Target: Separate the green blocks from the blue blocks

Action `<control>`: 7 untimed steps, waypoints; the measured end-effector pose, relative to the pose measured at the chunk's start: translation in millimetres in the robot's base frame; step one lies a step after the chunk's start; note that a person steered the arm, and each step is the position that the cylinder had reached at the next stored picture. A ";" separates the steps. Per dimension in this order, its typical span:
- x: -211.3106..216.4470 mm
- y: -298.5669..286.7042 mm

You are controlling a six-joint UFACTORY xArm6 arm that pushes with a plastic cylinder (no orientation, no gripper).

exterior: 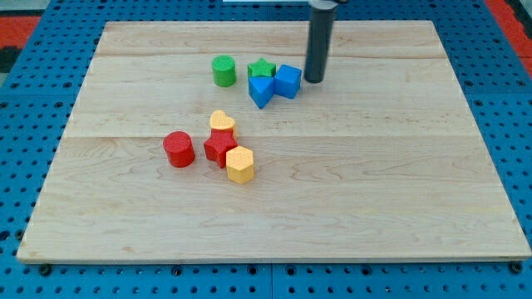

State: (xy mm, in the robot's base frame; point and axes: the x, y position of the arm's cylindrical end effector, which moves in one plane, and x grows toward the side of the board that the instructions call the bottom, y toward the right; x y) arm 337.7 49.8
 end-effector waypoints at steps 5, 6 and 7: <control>111.5 -70.1; 90.5 -46.4; 12.0 -17.3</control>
State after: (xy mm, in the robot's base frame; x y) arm 349.7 32.5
